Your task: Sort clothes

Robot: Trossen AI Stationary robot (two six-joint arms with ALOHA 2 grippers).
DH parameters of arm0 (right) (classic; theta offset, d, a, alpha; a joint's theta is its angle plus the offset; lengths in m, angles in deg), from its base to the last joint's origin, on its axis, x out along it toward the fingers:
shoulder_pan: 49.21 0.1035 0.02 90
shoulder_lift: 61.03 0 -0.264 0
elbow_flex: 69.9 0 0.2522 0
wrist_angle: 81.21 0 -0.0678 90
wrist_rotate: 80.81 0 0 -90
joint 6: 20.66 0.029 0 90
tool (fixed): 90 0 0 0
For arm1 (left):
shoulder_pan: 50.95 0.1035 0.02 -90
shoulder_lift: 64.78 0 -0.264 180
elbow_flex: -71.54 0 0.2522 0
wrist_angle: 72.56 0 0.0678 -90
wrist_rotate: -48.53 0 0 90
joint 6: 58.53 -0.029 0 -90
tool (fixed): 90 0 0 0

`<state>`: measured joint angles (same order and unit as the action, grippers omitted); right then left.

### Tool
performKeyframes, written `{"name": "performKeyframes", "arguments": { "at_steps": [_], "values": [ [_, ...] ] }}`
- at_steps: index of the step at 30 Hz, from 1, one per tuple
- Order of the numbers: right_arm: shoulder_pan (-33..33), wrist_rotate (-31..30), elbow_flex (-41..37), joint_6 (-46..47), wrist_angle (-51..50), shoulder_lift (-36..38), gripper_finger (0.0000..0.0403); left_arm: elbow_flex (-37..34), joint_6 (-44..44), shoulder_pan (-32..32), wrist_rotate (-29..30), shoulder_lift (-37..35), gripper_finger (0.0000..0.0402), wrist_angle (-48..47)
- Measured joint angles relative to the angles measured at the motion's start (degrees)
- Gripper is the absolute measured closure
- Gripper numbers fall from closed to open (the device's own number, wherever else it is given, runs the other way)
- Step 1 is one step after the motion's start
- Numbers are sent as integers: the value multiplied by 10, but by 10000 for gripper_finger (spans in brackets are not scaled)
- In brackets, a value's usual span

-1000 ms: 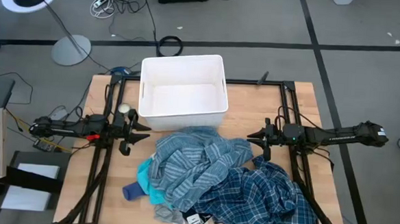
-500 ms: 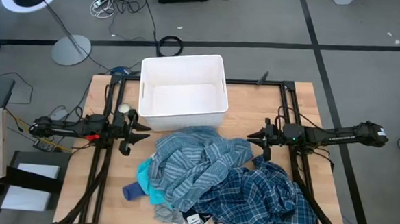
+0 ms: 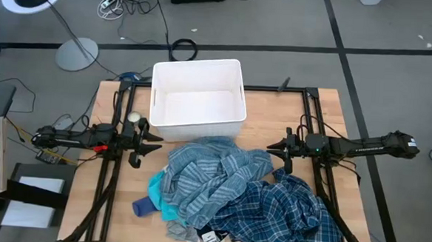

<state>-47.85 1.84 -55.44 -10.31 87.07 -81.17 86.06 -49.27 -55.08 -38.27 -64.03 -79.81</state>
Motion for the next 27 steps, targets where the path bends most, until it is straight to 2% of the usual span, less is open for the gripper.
{"name": "performKeyframes", "arguments": {
  "at_steps": [22, 24, 27],
  "values": [
    [0, 0, 0, 2, 1, 0, 330, 0, 0, 0, 0, 0, 273, 0],
    [0, 0, 0, 36, 11, 0, 330, 0, 0, 0, 0, 0, 273, 0],
    [0, 0, 0, 175, 44, 0, 330, 0, 0, 0, 0, 0, 273, 0]
  ]
}}
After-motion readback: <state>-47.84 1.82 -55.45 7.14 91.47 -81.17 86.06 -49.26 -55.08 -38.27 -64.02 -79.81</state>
